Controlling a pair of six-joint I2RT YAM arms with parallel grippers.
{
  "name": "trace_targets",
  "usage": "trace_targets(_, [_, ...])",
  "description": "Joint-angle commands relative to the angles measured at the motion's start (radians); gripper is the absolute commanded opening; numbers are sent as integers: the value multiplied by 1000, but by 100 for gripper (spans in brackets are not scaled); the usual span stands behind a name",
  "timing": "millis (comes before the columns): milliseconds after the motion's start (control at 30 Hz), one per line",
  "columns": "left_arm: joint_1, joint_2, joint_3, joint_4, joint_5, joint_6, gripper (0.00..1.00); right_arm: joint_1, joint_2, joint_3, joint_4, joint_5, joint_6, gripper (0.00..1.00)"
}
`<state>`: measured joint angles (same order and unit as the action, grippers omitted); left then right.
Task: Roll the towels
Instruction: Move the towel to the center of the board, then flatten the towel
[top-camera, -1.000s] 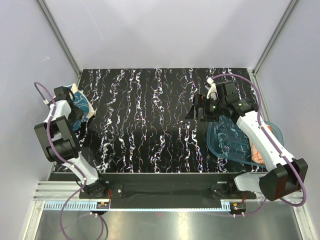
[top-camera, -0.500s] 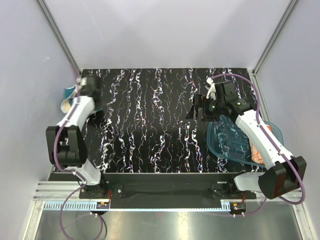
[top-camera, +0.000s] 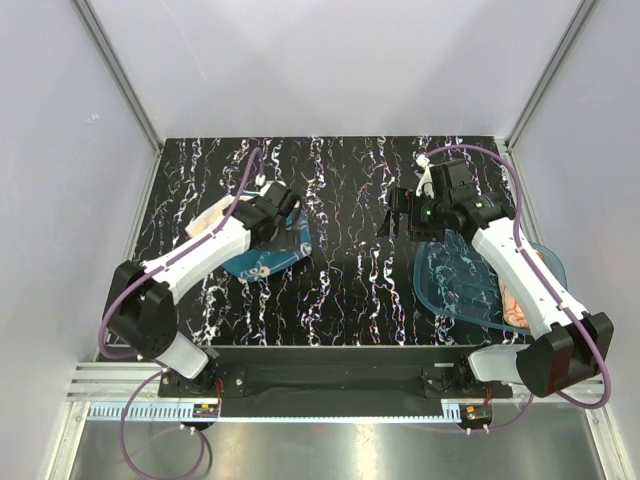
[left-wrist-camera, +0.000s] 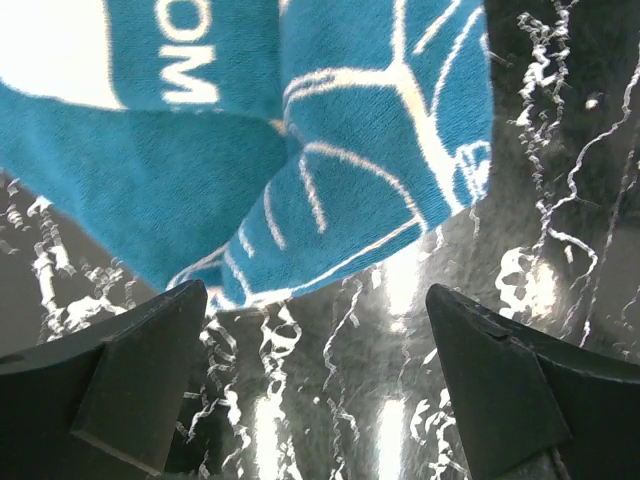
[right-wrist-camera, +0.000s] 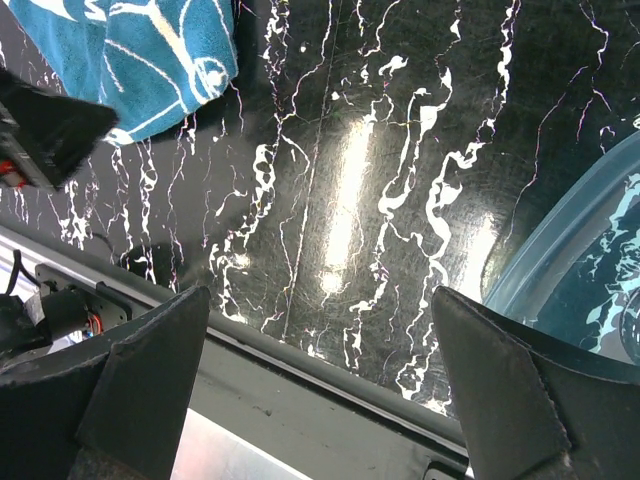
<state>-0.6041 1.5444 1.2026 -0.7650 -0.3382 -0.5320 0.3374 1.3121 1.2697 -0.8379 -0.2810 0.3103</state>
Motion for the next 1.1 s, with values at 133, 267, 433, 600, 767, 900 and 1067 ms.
trace_targets(133, [136,-119,143,-13,3,84,99,2,48,63,55,-58,36,100])
trace_targets(267, [341,-29,184,19,134,95,94,23,73,37,95,-83,58,100])
trace_targets(433, [431,141,310,44,188,125,86,31,65,-18,128,-118,72,100])
trace_targets(600, [480,319,400,78,231,125,78,34,58,-36,132,-138,70,100])
trace_targets(767, [497,436,466,62,191,124,77,34,56,-46,123,-135,50,100])
trace_targets(900, [503,479,465,87,151,142,76,34,68,-61,137,-141,52,100])
trace_targets(1067, [526,517,462,115,160,141,72,35,90,-75,151,-145,46,100])
